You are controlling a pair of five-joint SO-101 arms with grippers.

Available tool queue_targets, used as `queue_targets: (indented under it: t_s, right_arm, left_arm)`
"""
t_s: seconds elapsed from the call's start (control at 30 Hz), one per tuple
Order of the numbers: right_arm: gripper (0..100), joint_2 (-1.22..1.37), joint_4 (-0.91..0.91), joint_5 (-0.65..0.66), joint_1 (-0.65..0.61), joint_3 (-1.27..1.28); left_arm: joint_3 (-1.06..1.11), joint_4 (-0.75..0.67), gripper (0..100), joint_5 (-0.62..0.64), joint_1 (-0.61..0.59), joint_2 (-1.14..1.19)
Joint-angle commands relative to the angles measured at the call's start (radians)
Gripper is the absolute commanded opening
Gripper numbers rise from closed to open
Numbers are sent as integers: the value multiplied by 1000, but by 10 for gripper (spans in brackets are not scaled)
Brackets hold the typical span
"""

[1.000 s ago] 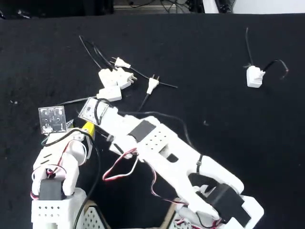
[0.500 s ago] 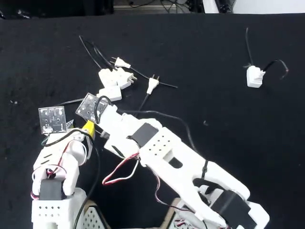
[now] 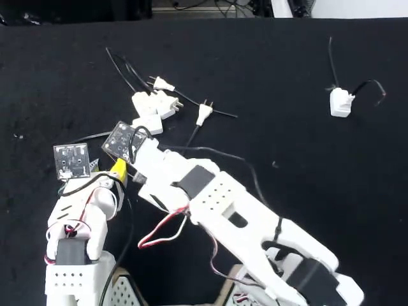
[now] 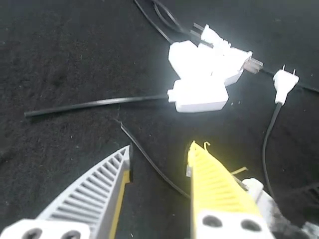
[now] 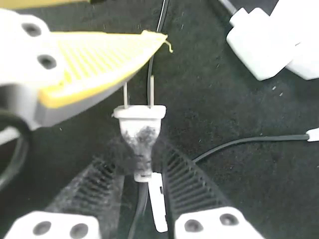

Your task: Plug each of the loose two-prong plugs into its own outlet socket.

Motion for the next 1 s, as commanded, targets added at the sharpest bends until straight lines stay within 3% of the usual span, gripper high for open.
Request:
queue_targets:
  t_s: [0.0, 0.97]
  right_arm:
    - [11, -114, -20, -14, -9, -51]
    - [11, -145, -106, -52, -11, -16]
  left_arm:
    - [-1, -11, 191, 8, 1, 5]
    - [4, -12, 191, 8, 2, 5]
